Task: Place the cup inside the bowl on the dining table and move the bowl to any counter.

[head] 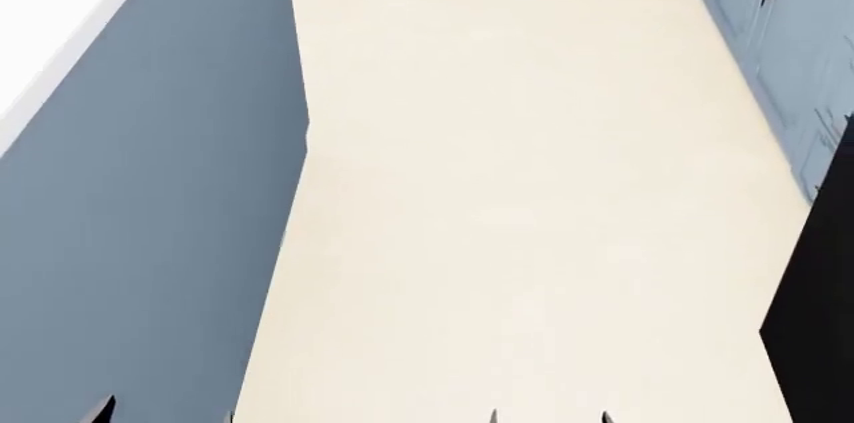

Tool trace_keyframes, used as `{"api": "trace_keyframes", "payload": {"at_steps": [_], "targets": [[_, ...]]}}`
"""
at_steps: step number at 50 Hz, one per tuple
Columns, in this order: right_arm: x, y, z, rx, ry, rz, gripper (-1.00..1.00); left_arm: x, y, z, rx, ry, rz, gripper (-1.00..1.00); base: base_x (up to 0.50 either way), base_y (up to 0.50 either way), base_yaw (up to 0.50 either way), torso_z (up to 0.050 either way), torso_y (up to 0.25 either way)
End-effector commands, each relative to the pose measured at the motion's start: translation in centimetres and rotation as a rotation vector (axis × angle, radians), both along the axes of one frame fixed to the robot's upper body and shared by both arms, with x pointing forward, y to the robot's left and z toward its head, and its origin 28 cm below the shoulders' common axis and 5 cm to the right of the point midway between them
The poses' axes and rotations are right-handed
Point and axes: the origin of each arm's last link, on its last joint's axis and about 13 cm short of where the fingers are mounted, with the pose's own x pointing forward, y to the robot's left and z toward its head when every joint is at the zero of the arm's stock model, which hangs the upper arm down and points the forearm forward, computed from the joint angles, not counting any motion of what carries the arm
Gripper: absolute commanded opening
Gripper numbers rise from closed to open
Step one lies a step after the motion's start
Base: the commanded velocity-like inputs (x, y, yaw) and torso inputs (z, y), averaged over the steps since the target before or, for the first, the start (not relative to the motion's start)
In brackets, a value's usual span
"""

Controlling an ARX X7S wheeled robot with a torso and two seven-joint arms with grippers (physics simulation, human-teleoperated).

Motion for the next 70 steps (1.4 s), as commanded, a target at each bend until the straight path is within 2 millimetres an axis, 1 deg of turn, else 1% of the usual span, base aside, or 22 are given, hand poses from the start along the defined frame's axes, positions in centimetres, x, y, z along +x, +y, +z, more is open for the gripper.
{"api": "trace_keyframes", "payload": {"at_steps": [1, 8, 45, 70], "targets": [[-0.03, 0.12, -0.04, 0.009, 0.007, 0.007, 1.0, 0.0, 0.06, 0.01, -0.001, -0.001, -0.001, 1.0, -0.5, 0.21, 0.0, 0.0, 0.0], [0.03, 0.29, -0.09, -0.029, 0.018, 0.041, 1.0, 0.05, -0.07, 0.01, -0.001, 0.001, 0.0, 1.0, -0.5, 0.27, 0.0, 0.0, 0.0], [0.02, 0.23, -0.03, -0.025, 0.011, 0.033, 1.0, -0.01, 0.07, 0.03, -0.005, -0.003, -0.002, 1.0, -0.43, 0.45, 0.0, 0.0, 0.0], [-0.02, 0.27, 0.05, -0.025, 0.001, 0.042, 1.0, -0.04, 0.01, 0.1, -0.008, -0.002, -0.003, 1.0, -0.2, 0.5, 0.0, 0.0, 0.0]]}}
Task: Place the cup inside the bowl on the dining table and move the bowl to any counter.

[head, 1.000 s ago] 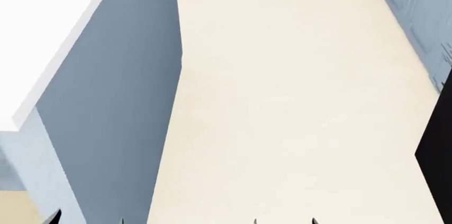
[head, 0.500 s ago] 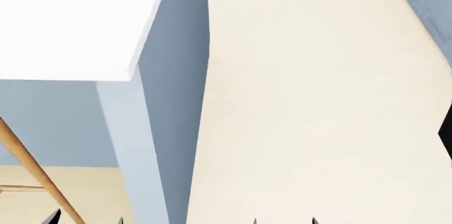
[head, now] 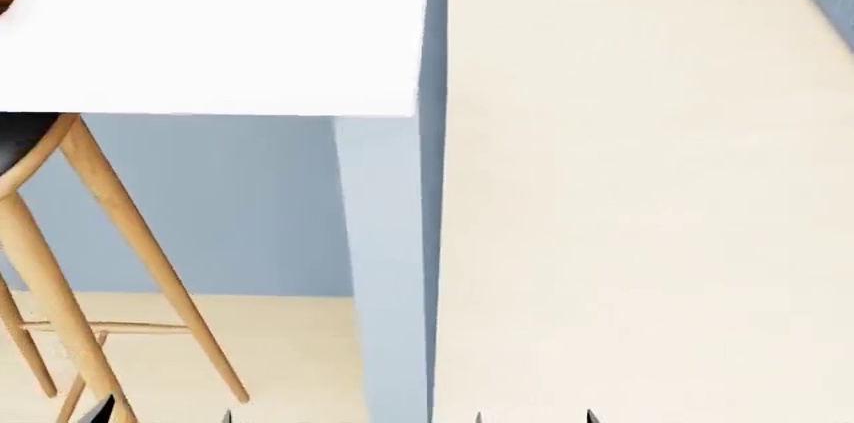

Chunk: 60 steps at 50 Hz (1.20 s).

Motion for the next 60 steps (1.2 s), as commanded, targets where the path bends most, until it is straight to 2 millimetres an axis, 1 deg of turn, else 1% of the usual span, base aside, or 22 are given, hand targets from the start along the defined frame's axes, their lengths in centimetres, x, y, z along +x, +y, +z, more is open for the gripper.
{"api": "trace_keyframes", "payload": {"at_steps": [1, 12, 50, 60], "targets": [[-0.03, 0.0, 0.02, 0.0, -0.002, 0.002, 1.0, -0.02, -0.05, 0.04, -0.001, 0.0, -0.002, 1.0, -0.17, 0.5, 0.0, 0.0, 0.0], [-0.03, 0.1, -0.01, -0.008, 0.003, 0.015, 1.0, 0.02, -0.14, 0.08, -0.001, -0.001, -0.002, 1.0, -0.12, 0.5, 0.0, 0.0, 0.0], [-0.03, 0.1, 0.0, -0.029, -0.003, 0.02, 1.0, 0.05, -0.3, 0.2, -0.003, -0.003, -0.004, 1.0, 0.0, 0.5, 0.0, 0.0, 0.0], [0.04, 0.15, 0.06, -0.033, -0.011, 0.022, 1.0, 0.04, -0.27, 0.19, -0.003, -0.001, -0.005, 1.0, 0.23, 0.49, 0.0, 0.0, 0.0]]}}
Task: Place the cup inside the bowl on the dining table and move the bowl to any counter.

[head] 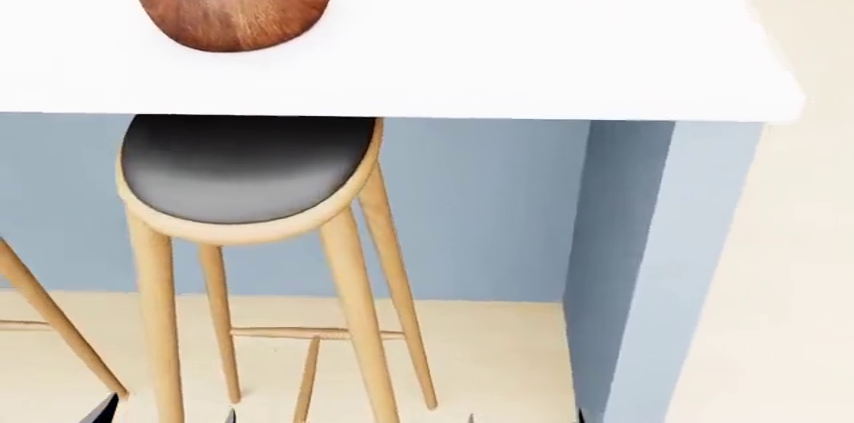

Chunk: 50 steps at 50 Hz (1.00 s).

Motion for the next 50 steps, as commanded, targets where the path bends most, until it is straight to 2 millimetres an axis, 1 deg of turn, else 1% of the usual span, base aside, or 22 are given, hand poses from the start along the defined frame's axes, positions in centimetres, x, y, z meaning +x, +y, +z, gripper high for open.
{"api": "trace_keyframes", "payload": {"at_steps": [1, 13, 25, 34, 36, 37, 41, 45, 50], "targets": [[0.09, 0.0, 0.04, -0.009, -0.003, 0.002, 1.0, 0.04, 0.0, 0.04, 0.0, -0.001, -0.001, 1.0, 0.44, 0.36, 0.0, 0.0, 0.0], [0.06, -0.02, 0.02, -0.014, -0.006, 0.006, 1.0, 0.04, 0.02, 0.03, 0.0, -0.003, -0.001, 1.0, 0.46, 0.34, 0.0, 0.0, 0.0], [0.02, -0.08, 0.09, 0.004, -0.017, -0.008, 1.0, -0.03, 0.12, -0.03, -0.002, -0.003, -0.004, 1.0, 0.01, 0.5, 0.0, 0.0, 0.0], [0.02, -0.17, 0.11, 0.052, -0.033, -0.029, 1.0, -0.09, 0.34, -0.2, 0.002, 0.013, -0.008, 1.0, 0.0, 0.01, 0.0, 0.0, 0.0], [0.04, -0.14, 0.11, 0.049, -0.033, -0.025, 1.0, -0.08, 0.39, -0.37, 0.032, 0.022, 0.004, 1.0, 0.0, 0.0, 0.0, 0.0, 0.0], [0.07, -0.14, 0.06, 0.049, -0.029, -0.025, 1.0, 0.04, 0.34, -0.25, 0.007, 0.012, 0.006, 1.0, 0.0, 0.0, 0.0, 0.0, 0.0], [0.08, -0.14, 0.02, 0.051, -0.023, -0.027, 1.0, 0.09, 0.29, -0.16, -0.002, 0.004, 0.006, 1.0, 0.0, 0.0, 0.0, 0.0, 0.0], [0.08, -0.17, -0.01, 0.049, -0.02, -0.032, 1.0, 0.12, 0.25, -0.31, 0.023, 0.012, 0.006, 1.0, 0.0, 0.0, 0.0, 0.0, 0.0], [0.09, -0.2, 0.0, 0.044, -0.02, -0.035, 1.0, 0.08, 0.33, -0.24, 0.039, -0.007, 0.006, 1.0, 0.0, 0.0, 0.0, 0.047, 0.0]]}}
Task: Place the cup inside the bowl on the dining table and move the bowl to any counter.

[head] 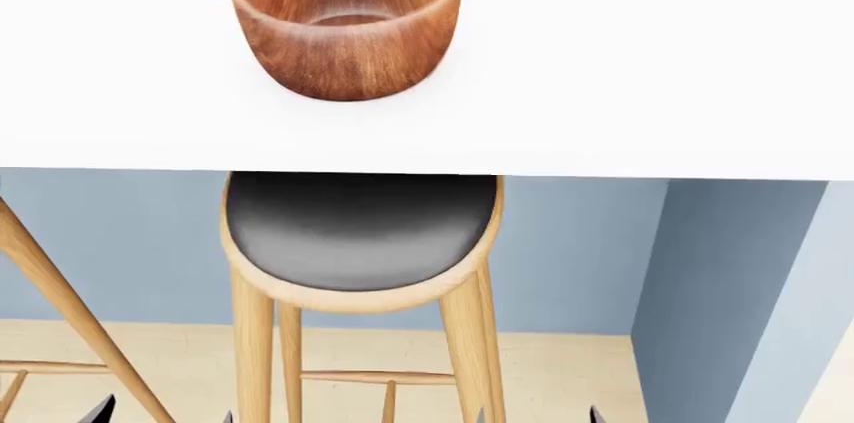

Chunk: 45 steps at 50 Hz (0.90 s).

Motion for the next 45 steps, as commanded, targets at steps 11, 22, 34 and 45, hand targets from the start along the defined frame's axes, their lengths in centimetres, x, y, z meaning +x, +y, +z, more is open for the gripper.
{"api": "trace_keyframes", "payload": {"at_steps": [11, 22, 34, 45], "targets": [[0.02, -0.09, 0.05, -0.004, -0.002, -0.013, 1.0, 0.07, -0.12, 0.14, 0.026, -0.013, -0.004, 1.0, 0.0, 0.0, 0.0, 0.05, 0.0], [0.02, -0.1, 0.06, -0.007, -0.004, -0.012, 1.0, 0.04, 0.1, 0.05, 0.038, -0.015, -0.004, 1.0, 0.0, 0.0, 0.0, 0.05, 0.0], [0.04, -0.07, 0.04, -0.008, -0.001, -0.011, 1.0, 0.06, 0.08, 0.44, 0.001, -0.042, 0.004, 1.0, 0.0, 0.0, 0.0, 0.048, 0.0], [0.07, -0.07, -0.03, -0.008, 0.002, -0.011, 1.0, 0.06, 0.06, 0.41, 0.002, -0.034, 0.008, 1.0, 0.0, 0.0, 0.0, 0.0, 0.0]]}}
